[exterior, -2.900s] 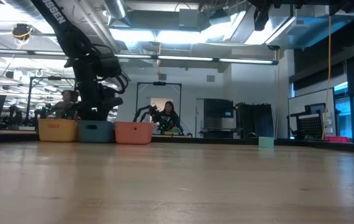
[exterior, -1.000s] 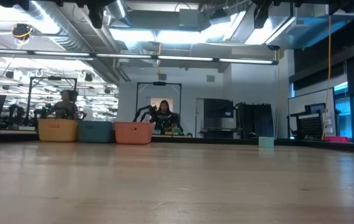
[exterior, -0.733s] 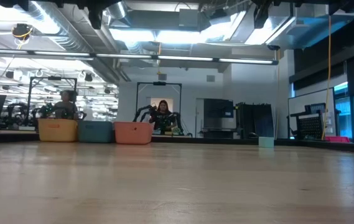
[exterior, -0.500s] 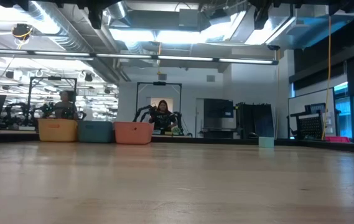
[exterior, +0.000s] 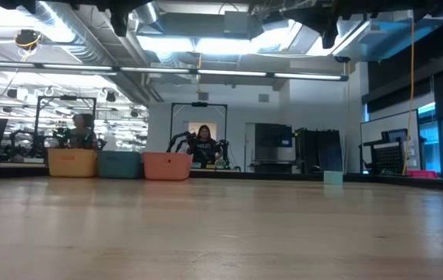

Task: Sort & place blocks by color
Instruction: Put the top blue block into the orange bin

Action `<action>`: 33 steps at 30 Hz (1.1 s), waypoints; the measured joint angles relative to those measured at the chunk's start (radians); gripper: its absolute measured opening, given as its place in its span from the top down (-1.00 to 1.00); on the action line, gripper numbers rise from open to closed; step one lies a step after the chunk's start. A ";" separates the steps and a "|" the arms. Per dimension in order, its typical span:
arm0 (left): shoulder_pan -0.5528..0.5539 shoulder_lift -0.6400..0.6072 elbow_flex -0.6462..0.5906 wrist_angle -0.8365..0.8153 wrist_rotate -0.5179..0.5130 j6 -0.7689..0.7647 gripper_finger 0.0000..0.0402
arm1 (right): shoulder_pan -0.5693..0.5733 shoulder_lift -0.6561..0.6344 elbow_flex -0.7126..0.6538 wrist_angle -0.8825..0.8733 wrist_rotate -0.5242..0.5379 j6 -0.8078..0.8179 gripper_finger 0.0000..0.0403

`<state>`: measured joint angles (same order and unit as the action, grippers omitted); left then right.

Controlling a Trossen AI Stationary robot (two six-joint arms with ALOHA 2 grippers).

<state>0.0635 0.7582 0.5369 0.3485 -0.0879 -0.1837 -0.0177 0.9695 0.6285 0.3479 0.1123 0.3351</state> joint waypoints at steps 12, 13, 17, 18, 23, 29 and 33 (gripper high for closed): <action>0.000 0.000 0.000 0.000 0.000 -0.024 1.00 | -0.016 0.016 0.134 -0.432 0.260 0.210 -0.17; 0.000 0.000 0.000 0.000 -0.002 -0.024 1.00 | -0.035 0.026 0.182 -0.540 0.291 0.251 -0.17; 0.000 0.000 0.000 -0.001 -0.028 -0.024 1.00 | -0.162 0.103 0.390 -0.953 0.305 0.339 -0.17; 0.000 0.000 0.000 -0.001 -0.032 -0.024 1.00 | -0.206 0.131 0.434 -1.043 0.303 0.342 -0.17; 0.000 0.000 0.000 -0.006 -0.034 -0.024 1.00 | -0.437 0.265 0.524 -1.258 0.227 0.242 -0.17; 0.000 0.000 0.000 -0.024 -0.034 -0.024 1.00 | -0.625 0.425 0.452 -1.227 0.155 0.208 -0.17; 0.000 0.000 0.000 -0.026 -0.060 -0.024 1.00 | -0.689 0.533 0.406 -1.159 0.143 0.234 -0.17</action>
<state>0.0635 0.7586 0.5373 0.3225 -0.1478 -0.2073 -0.7066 1.5025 1.0350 -0.8113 0.2550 0.5689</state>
